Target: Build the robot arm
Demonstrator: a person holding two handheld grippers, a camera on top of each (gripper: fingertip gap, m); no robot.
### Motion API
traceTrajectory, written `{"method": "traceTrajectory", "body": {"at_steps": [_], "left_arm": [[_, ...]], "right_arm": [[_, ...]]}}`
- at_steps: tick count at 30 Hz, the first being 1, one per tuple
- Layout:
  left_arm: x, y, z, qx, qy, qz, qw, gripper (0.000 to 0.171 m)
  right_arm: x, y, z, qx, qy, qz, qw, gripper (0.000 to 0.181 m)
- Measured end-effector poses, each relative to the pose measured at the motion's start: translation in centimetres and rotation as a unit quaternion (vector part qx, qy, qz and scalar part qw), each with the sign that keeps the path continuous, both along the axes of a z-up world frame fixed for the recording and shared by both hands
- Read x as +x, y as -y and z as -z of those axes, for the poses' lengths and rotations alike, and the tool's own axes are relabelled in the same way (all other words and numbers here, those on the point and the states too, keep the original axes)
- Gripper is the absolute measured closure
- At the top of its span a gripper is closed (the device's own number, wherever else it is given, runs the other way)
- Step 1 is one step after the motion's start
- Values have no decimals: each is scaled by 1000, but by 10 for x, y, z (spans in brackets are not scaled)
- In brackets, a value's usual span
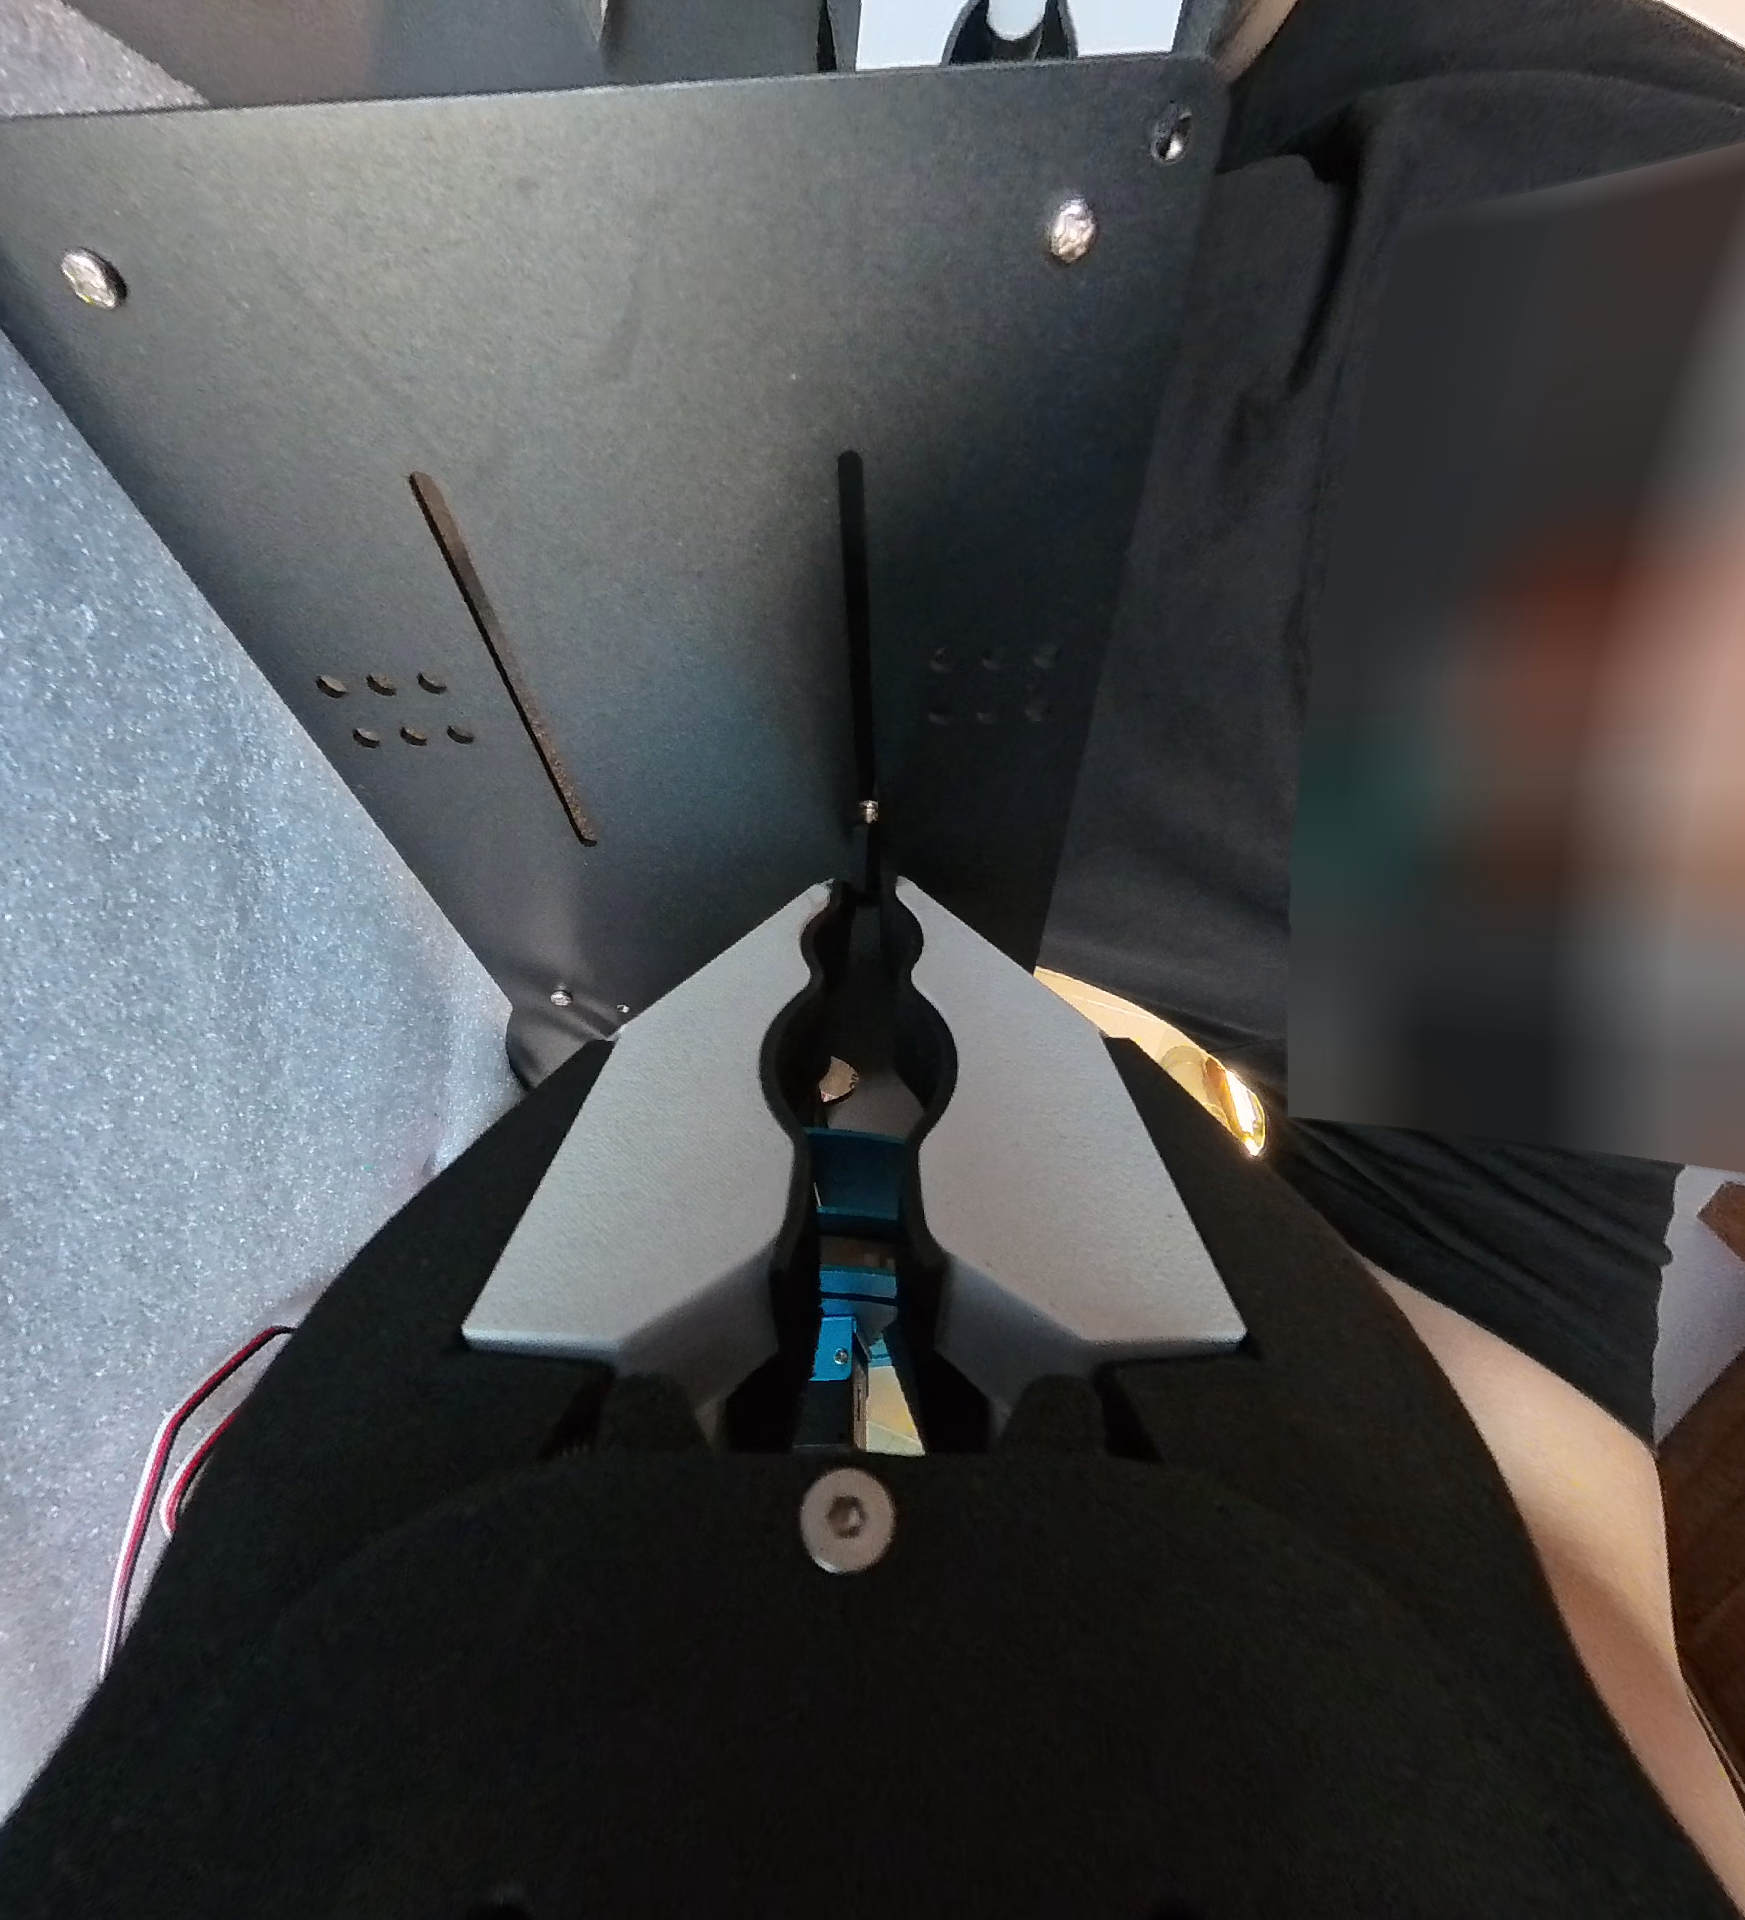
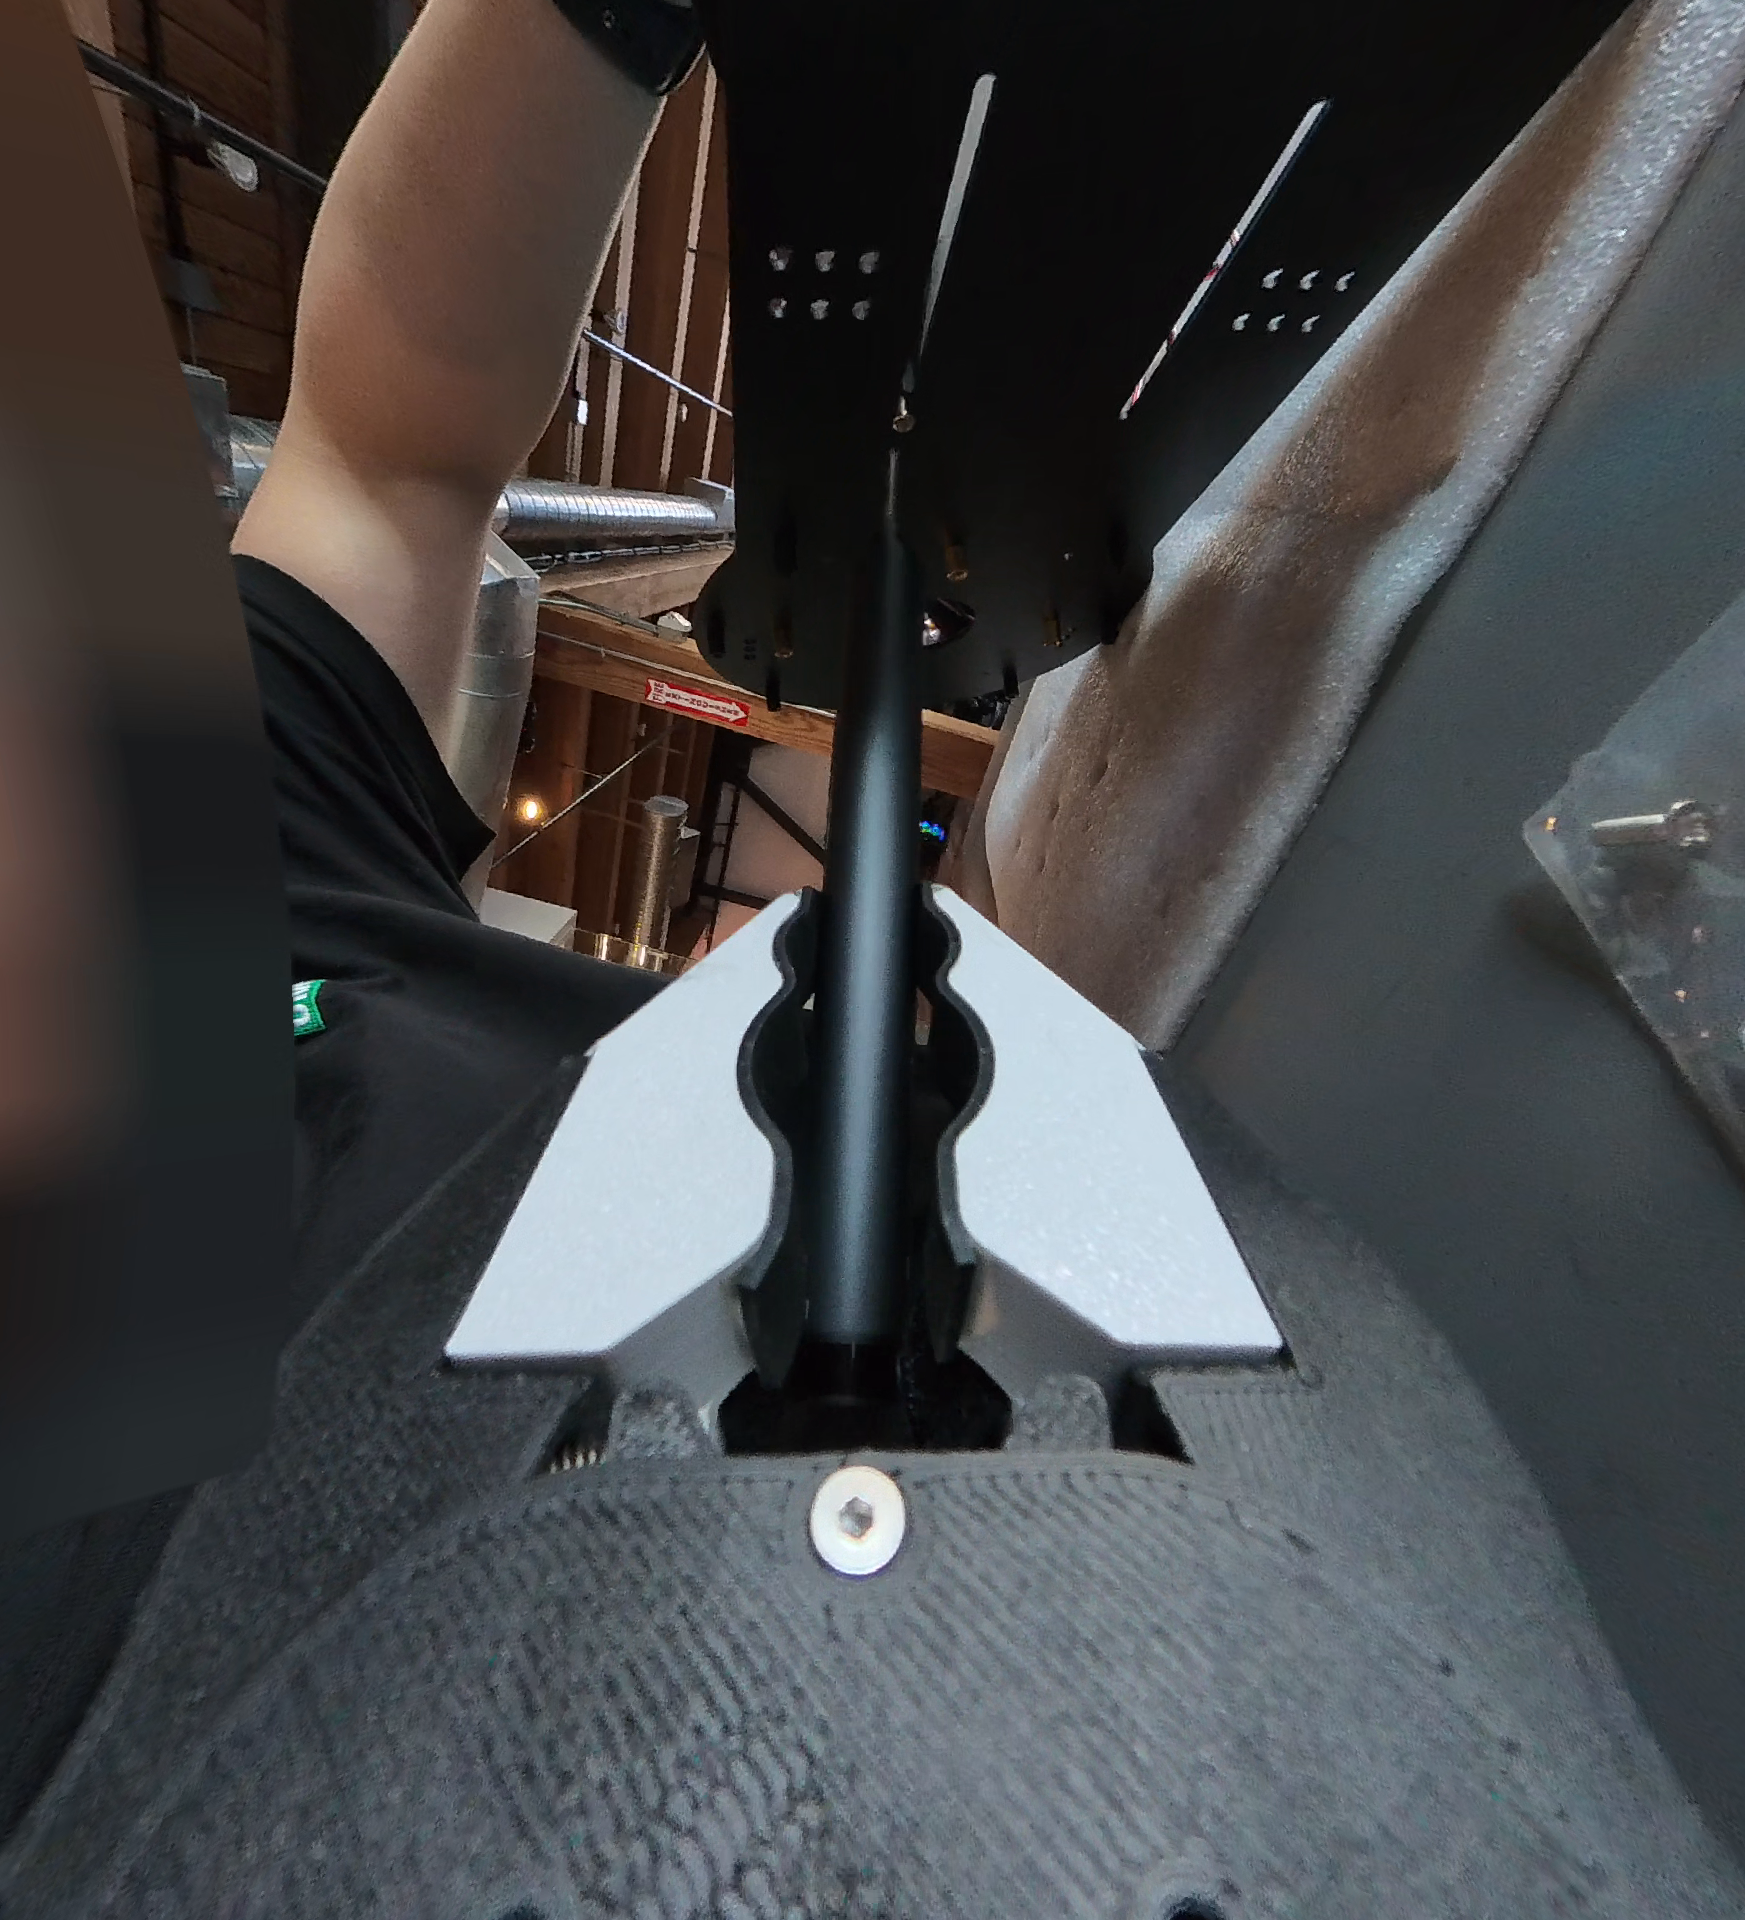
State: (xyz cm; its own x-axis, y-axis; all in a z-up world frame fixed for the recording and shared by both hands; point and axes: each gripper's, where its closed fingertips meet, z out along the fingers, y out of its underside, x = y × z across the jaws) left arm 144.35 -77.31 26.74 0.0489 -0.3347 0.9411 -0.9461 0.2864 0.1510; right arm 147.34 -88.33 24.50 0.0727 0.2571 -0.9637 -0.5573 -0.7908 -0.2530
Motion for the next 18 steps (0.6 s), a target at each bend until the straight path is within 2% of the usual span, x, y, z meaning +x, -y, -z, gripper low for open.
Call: {"method": "traceTrajectory", "body": {"at_steps": [18], "left_arm": [[-1,0,0,-1,-3,1,1000,168]], "right_arm": [[2,-4,1,2,-10,6,1000,165]]}}
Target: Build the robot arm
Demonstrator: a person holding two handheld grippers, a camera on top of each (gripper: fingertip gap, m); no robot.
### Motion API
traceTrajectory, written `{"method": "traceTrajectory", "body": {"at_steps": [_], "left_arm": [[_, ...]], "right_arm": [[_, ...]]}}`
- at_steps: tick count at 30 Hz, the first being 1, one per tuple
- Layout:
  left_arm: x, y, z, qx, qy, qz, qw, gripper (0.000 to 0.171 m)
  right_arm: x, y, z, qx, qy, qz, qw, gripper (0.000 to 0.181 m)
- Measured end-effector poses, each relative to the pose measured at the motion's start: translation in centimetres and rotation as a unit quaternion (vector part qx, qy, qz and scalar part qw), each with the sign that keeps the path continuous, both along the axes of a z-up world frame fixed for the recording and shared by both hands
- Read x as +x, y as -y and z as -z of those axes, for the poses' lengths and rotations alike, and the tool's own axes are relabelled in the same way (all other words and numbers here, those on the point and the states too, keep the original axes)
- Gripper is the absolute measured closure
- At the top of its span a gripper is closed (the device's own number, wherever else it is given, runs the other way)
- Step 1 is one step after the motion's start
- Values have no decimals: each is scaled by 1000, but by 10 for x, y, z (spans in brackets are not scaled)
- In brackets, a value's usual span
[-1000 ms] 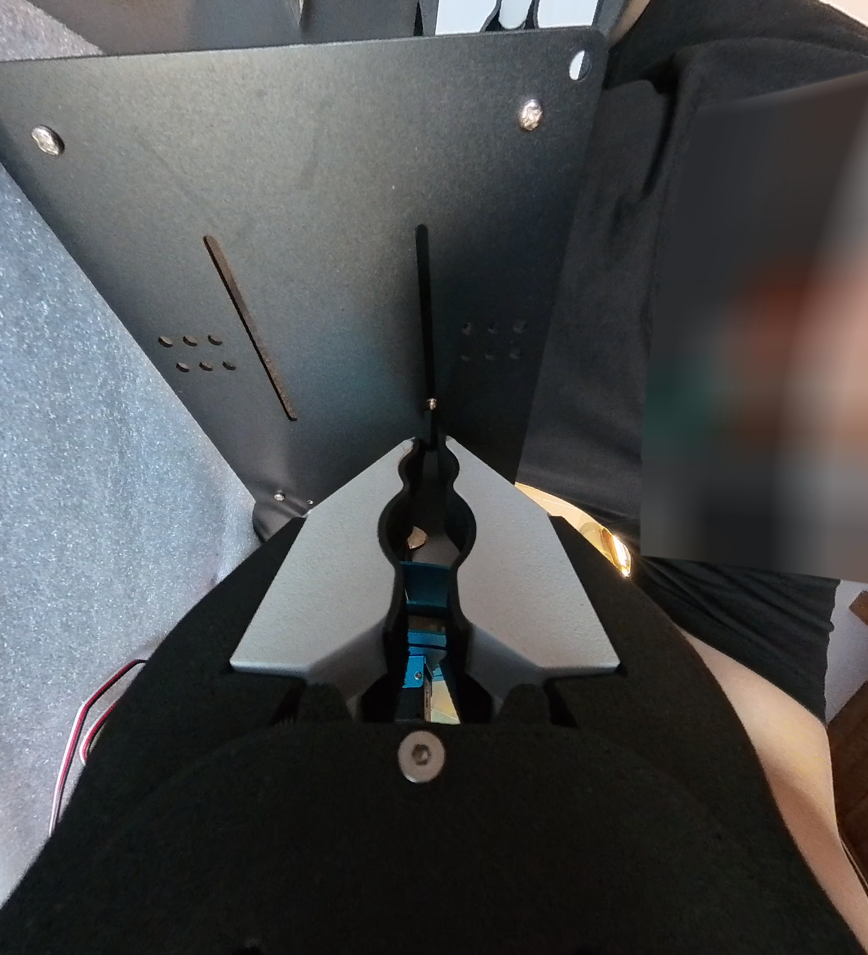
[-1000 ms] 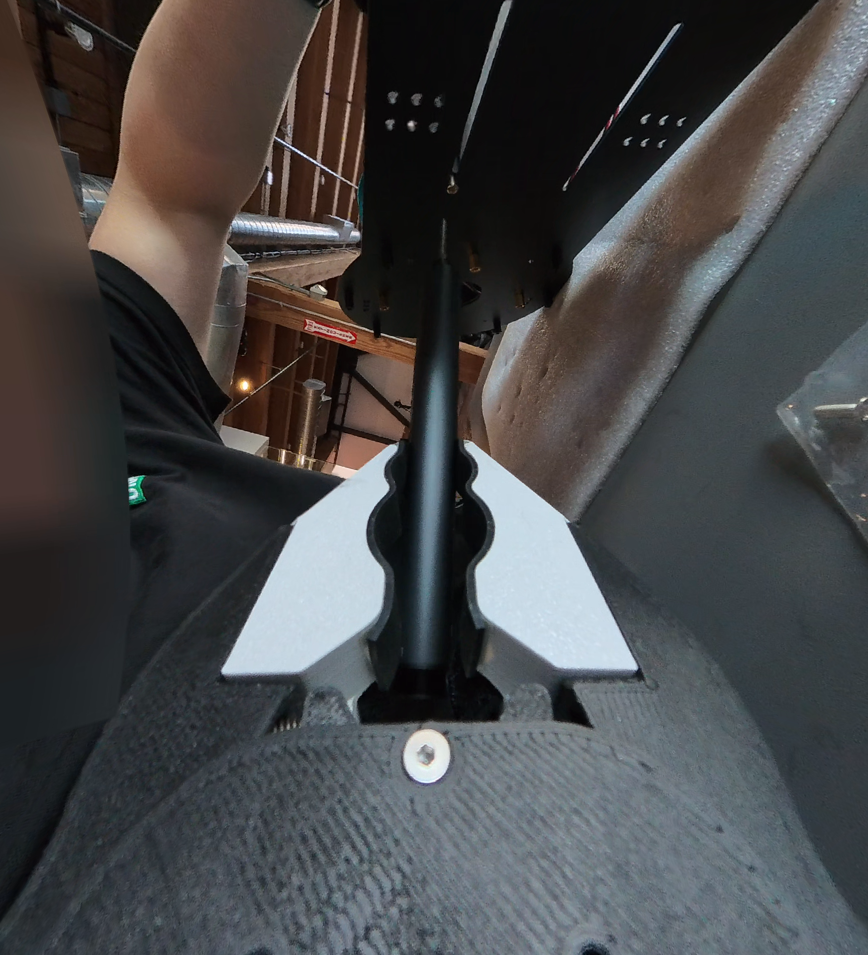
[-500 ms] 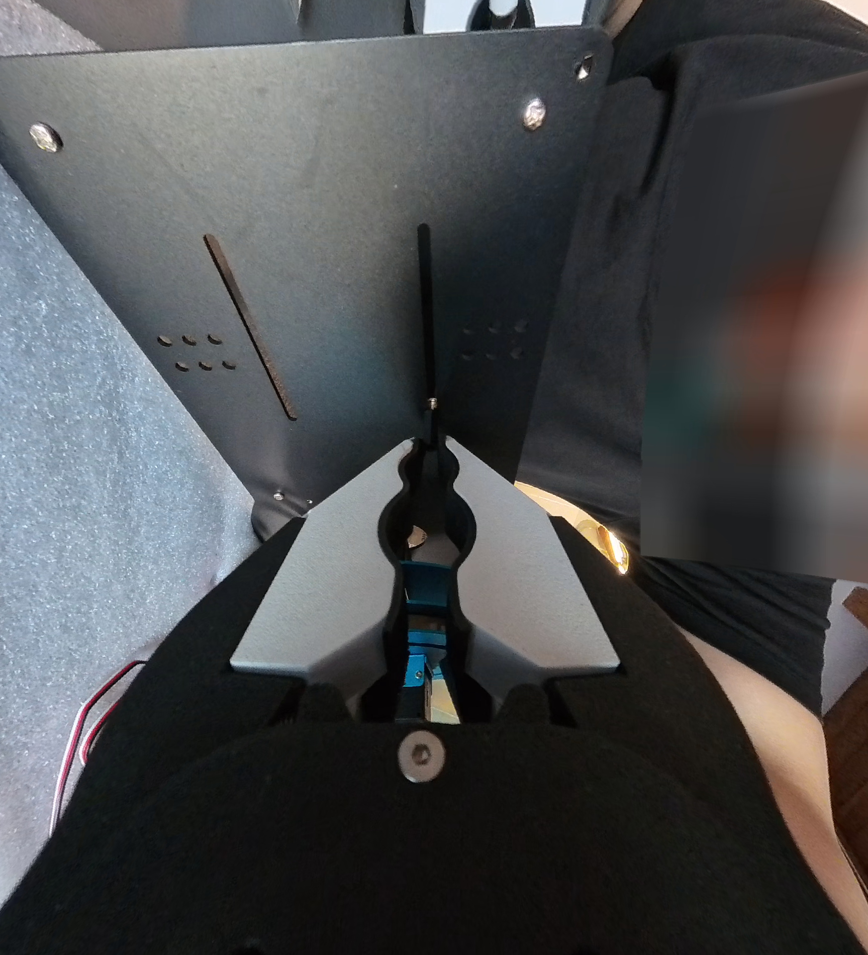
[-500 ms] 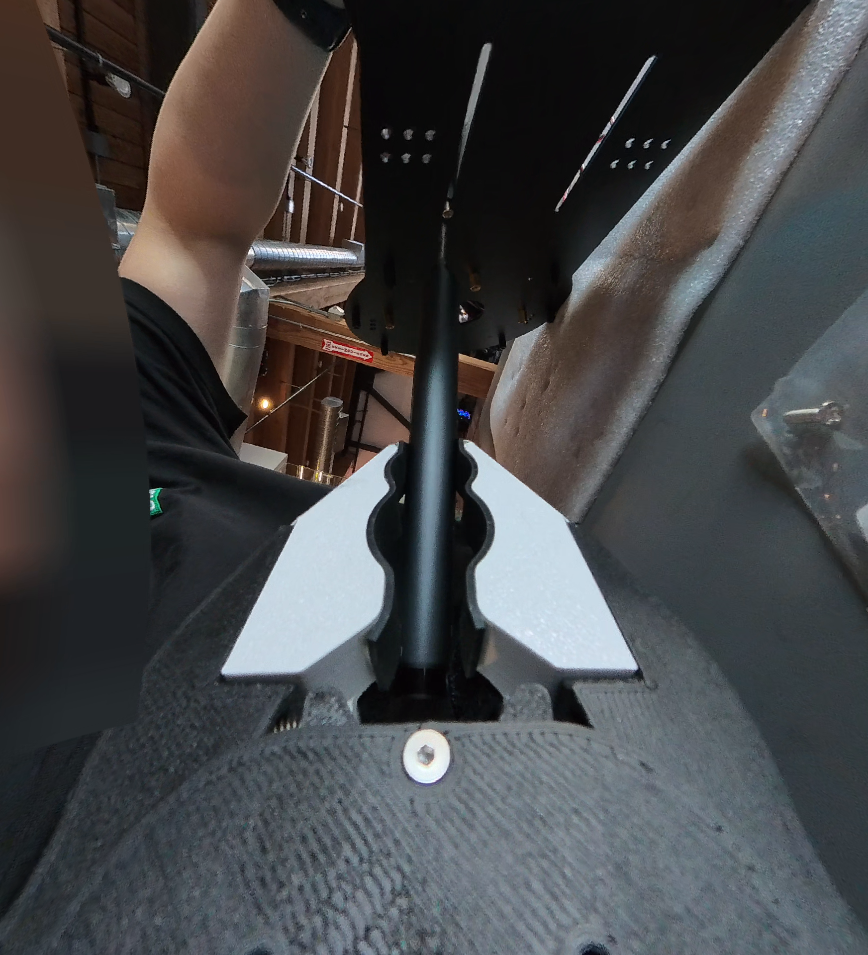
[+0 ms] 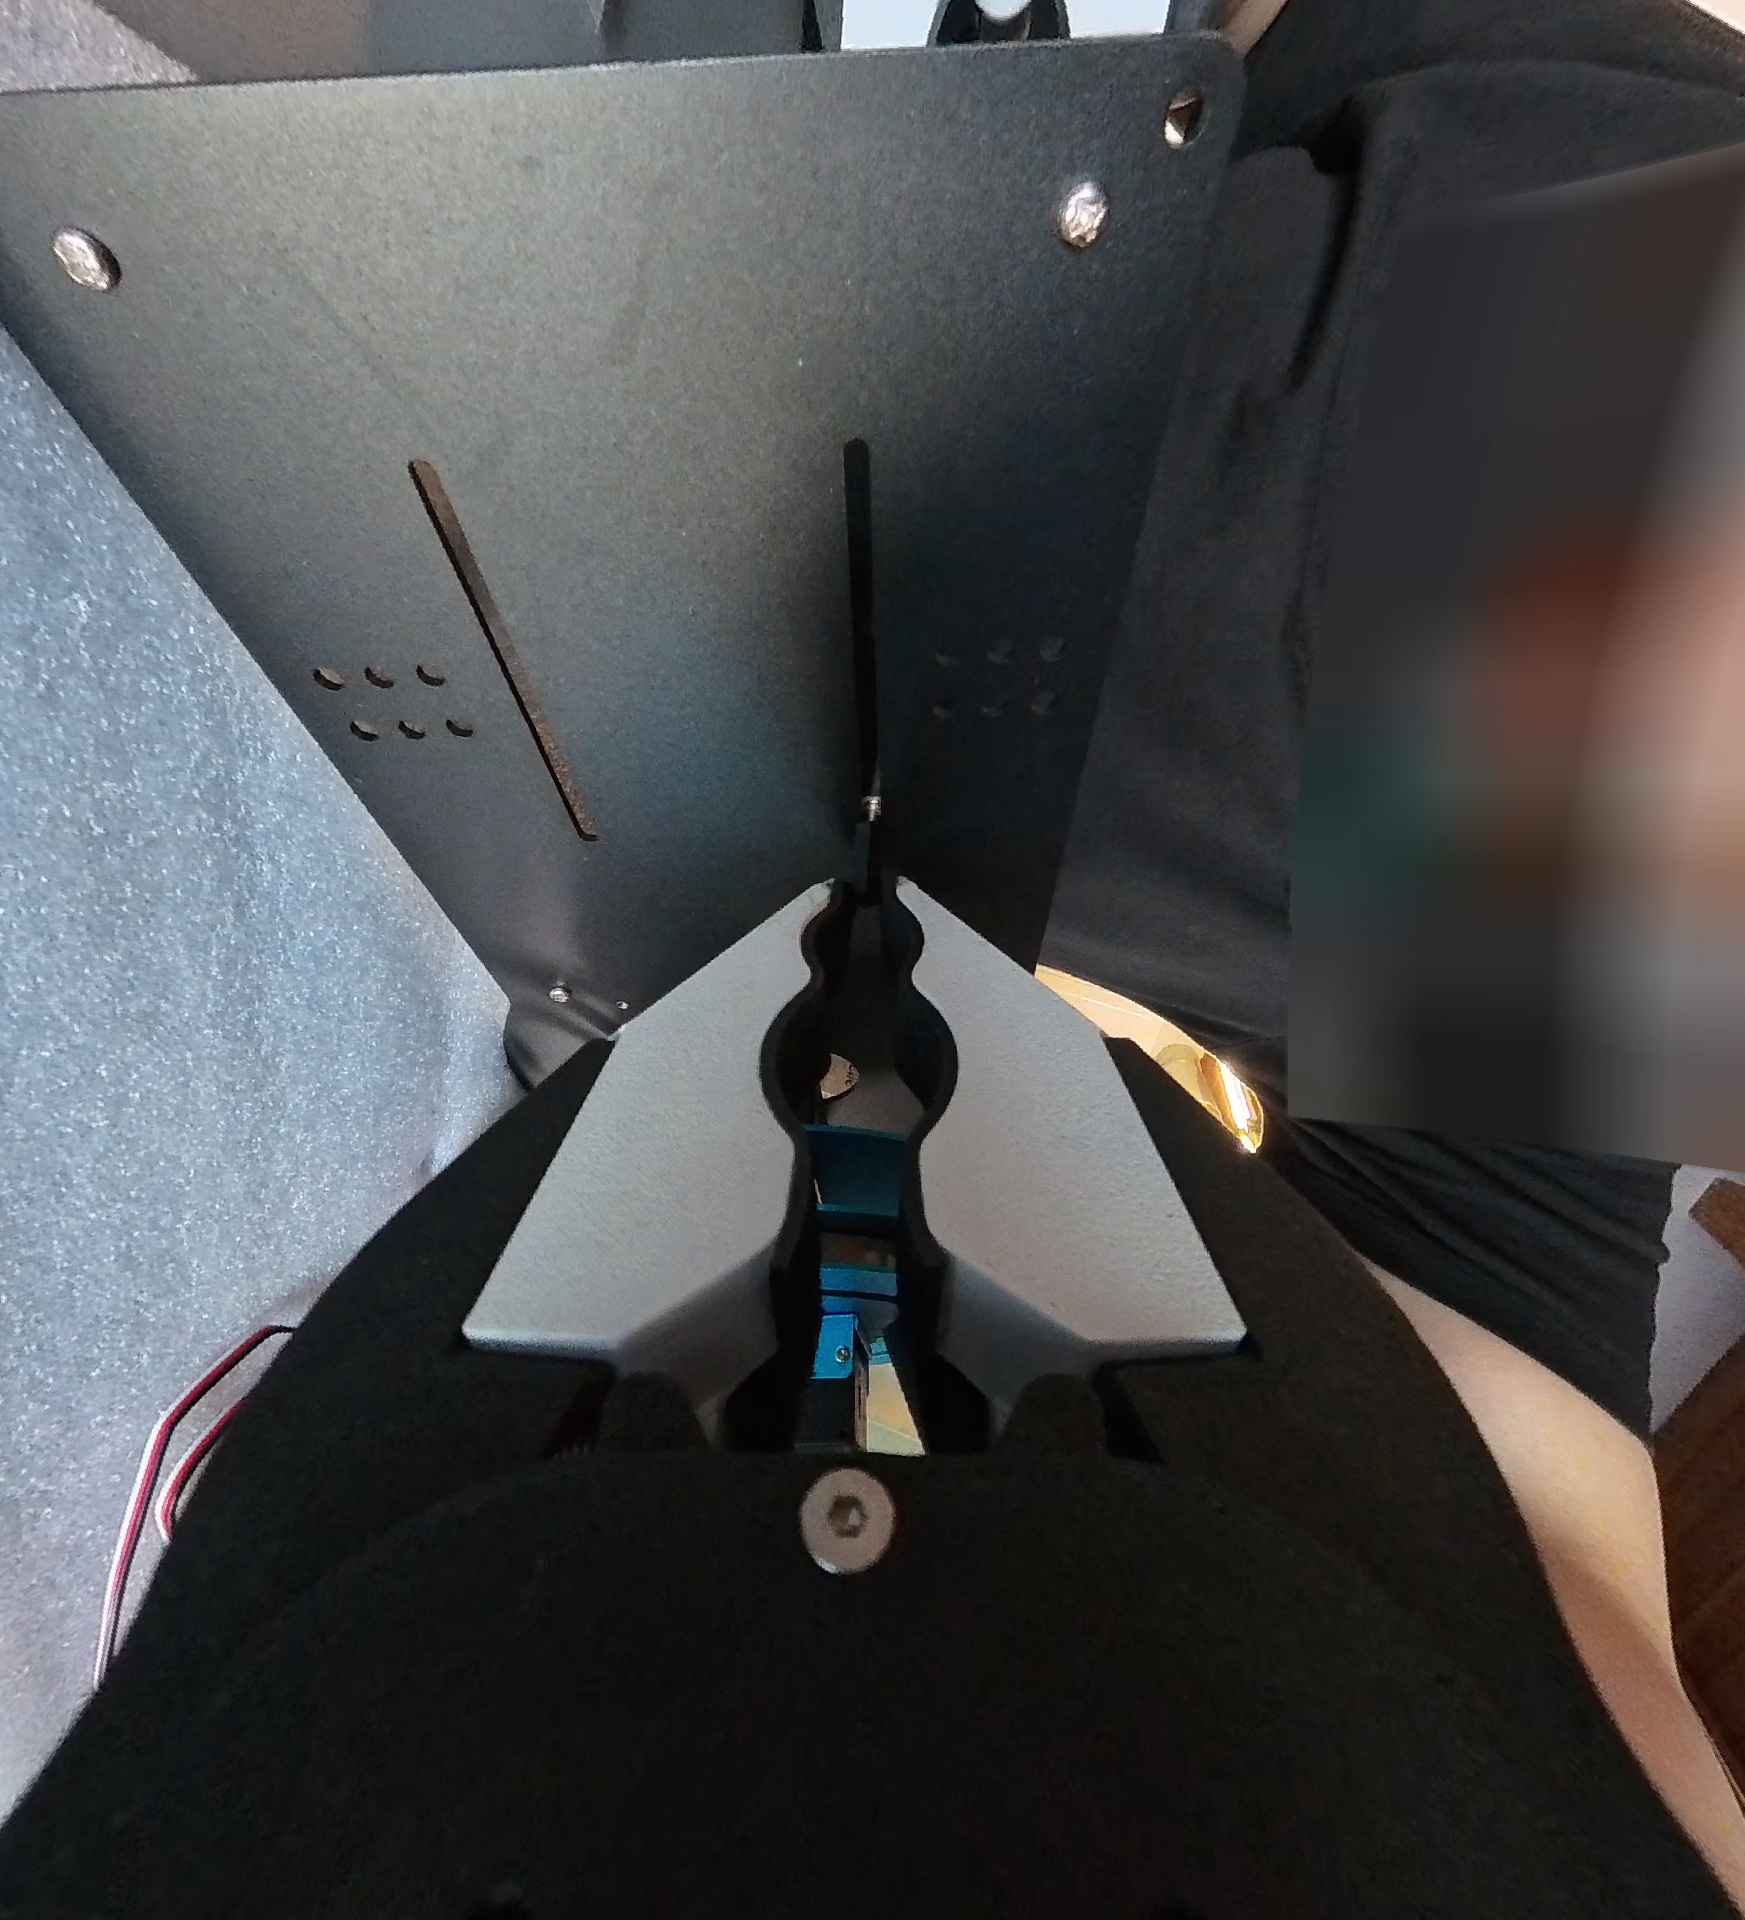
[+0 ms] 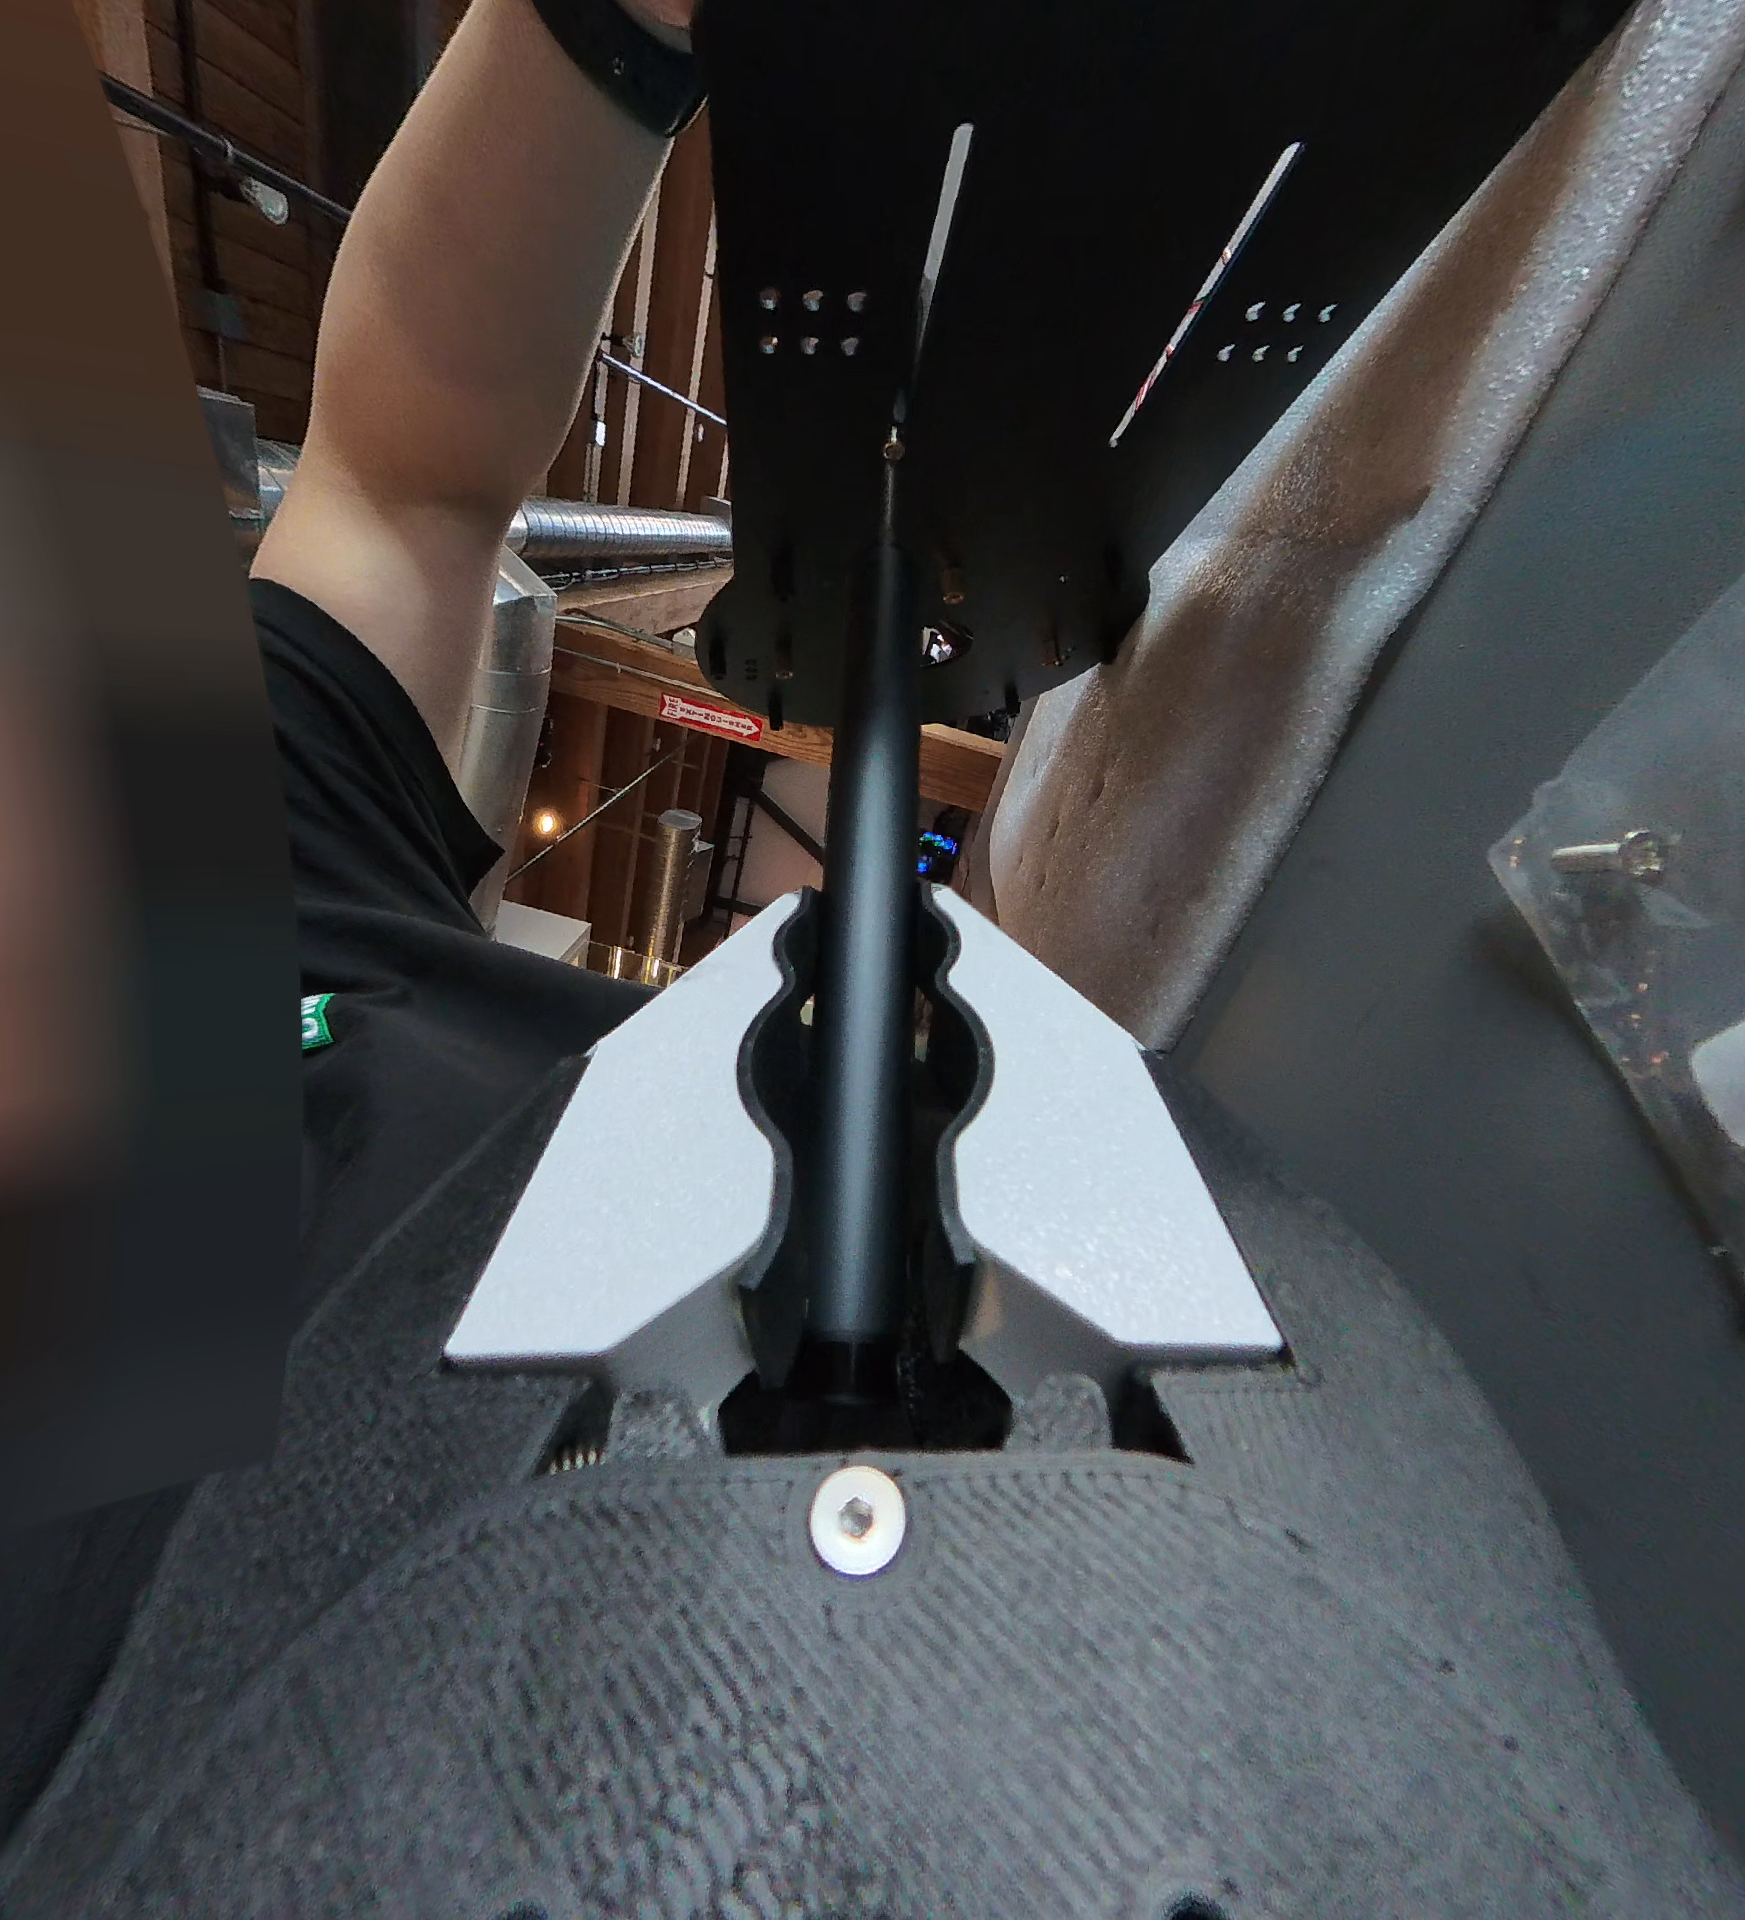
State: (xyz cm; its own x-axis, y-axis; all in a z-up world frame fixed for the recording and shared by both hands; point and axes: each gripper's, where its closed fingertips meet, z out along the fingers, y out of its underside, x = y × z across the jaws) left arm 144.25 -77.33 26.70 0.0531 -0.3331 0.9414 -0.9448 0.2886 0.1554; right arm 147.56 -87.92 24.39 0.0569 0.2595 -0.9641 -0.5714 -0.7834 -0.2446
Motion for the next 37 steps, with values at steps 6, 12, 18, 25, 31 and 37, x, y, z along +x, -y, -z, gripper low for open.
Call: {"method": "traceTrajectory", "body": {"at_steps": [6,12,18,25,31,37], "left_arm": [[0,0,0,2,0,3,1000,168],[1,0,0,2,-1,3,1000,168],[1,0,0,4,-4,6,1000,168],[0,0,1,1,-11,7,1000,168],[1,0,1,4,-6,14,1000,168],[-1,0,1,8,2,28,1000,168]], "right_arm": [[1,0,0,0,-1,2,1000,165],[1,-1,0,-3,-5,5,1000,165],[0,-1,1,-6,6,11,1000,165],[-4,-2,4,21,102,41,994,165],[-8,-1,3,-10,29,41,999,165],[-15,2,-6,-72,-118,17,990,165]]}}
